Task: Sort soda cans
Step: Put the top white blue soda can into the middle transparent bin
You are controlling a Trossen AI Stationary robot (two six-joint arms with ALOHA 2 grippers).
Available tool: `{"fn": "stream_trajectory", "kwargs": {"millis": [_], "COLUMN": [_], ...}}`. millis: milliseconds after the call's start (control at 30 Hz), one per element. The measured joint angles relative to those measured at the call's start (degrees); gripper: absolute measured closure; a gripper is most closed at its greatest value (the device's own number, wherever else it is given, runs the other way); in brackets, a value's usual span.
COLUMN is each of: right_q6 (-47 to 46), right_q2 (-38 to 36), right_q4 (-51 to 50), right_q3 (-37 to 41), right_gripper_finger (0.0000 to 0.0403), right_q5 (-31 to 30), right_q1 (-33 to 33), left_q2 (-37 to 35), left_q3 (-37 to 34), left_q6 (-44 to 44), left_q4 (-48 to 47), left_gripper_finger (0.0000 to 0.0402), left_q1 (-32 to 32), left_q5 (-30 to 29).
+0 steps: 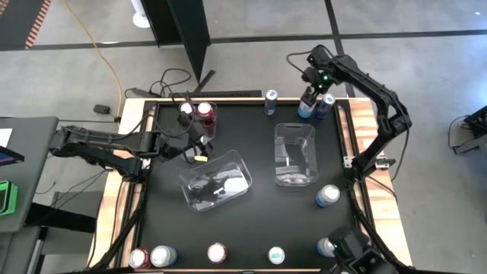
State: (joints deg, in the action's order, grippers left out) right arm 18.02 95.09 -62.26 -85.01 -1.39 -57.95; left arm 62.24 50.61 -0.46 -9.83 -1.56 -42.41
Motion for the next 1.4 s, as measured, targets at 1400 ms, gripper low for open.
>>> {"fn": "stream_trajectory", "kwargs": {"millis": [1400], "right_q6": [-1.15], "right_q2": [10.88], "right_q4": [-2.27], "right_q3": [0.0], "right_gripper_finger": [0.0099], "right_q5": [-1.09], "right_q1": [0.17], "left_q2": [0.0], "left_q3": [0.0], "left_q6": [0.01], "left_q4": [-0.18], "left_gripper_finger": [0.0066], "left_q1": [-0.01], "left_q5": [-0.04]}}
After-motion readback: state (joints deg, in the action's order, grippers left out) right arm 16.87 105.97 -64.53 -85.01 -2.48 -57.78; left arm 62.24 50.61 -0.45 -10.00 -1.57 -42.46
